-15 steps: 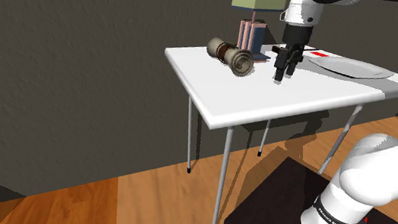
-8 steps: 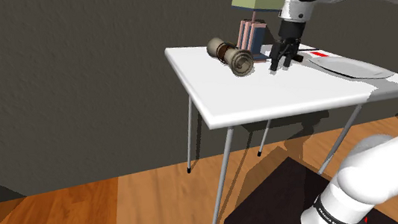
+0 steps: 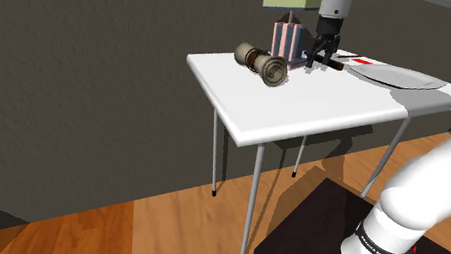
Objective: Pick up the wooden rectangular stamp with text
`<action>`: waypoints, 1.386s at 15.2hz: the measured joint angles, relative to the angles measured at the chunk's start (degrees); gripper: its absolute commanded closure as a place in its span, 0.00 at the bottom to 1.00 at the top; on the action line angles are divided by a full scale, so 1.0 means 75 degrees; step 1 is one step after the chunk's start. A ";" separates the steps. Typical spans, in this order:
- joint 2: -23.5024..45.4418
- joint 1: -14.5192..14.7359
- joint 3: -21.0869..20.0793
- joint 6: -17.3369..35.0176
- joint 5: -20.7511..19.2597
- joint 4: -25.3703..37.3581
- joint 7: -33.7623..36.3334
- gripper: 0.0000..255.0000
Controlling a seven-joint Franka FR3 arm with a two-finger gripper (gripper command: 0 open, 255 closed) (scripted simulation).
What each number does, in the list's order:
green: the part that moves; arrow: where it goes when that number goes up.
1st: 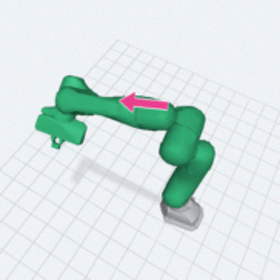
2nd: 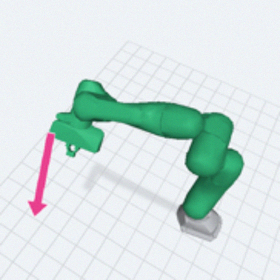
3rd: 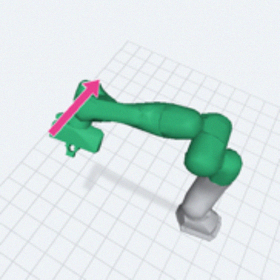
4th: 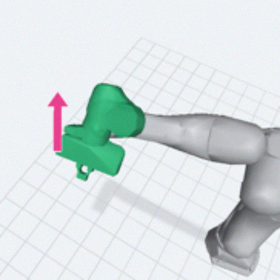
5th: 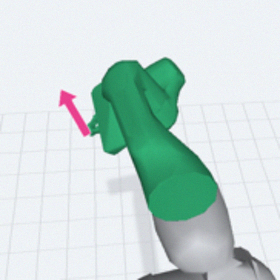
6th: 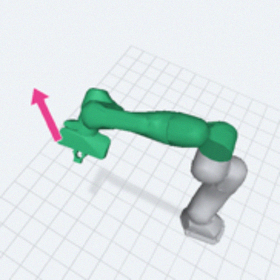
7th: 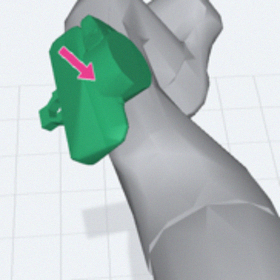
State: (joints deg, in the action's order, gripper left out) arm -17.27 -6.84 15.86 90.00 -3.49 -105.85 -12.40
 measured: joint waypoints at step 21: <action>0.3754 -0.1291 0.1545 -0.0117 0.1312 0.3935 -0.0968 0.00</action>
State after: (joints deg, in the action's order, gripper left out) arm 10.88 -16.52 27.44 89.12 6.35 -76.34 -19.65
